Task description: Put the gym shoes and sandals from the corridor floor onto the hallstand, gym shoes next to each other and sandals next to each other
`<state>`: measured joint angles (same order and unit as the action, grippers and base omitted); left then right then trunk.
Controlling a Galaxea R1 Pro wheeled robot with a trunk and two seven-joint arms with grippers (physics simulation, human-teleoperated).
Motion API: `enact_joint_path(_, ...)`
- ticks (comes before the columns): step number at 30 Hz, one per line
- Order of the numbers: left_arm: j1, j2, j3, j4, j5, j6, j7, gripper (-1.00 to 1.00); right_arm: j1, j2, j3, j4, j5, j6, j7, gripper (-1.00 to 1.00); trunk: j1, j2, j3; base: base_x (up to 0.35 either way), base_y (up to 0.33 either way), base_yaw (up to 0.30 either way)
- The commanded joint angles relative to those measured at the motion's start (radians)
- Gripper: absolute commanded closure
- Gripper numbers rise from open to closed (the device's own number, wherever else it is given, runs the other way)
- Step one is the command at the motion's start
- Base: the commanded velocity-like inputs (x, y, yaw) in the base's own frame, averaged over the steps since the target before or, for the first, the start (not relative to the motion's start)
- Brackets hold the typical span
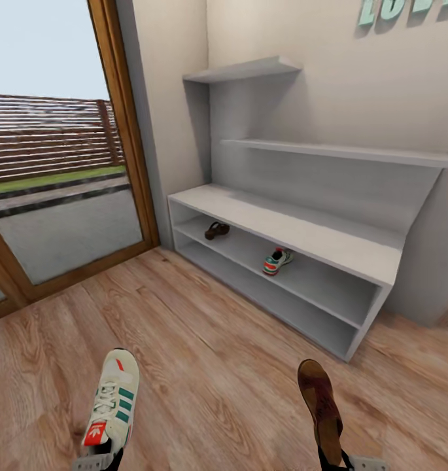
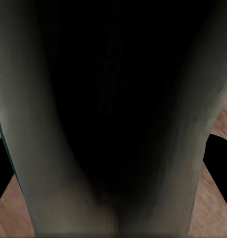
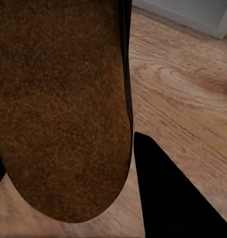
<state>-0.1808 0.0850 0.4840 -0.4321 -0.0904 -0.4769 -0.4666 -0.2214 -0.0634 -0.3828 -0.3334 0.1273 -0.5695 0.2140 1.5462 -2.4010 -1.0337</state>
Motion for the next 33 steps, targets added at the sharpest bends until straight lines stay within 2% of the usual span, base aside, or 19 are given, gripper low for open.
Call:
enact_joint_path(1,-0.001,-0.001,0.008,0.001,-0.009,-0.005,-0.006,1.00,-0.001,0.001,-0.008,0.001,0.006,-0.003,0.005,1.00,0.000,0.000,-0.001,0.003,0.333,-0.270)
enact_joint_path(23,-0.001,-0.001,0.007,0.001,-0.009,-0.003,0.000,1.00,-0.001,0.001,-0.008,0.001,0.006,-0.003,0.005,1.00,0.000,0.000,-0.001,0.087,0.331,-0.270)
enact_joint_path(33,-0.001,-0.001,0.007,0.000,-0.009,-0.003,0.000,1.00,-0.001,0.001,-0.008,0.001,0.006,-0.003,0.006,1.00,0.000,0.000,-0.001,0.215,0.272,-0.270)
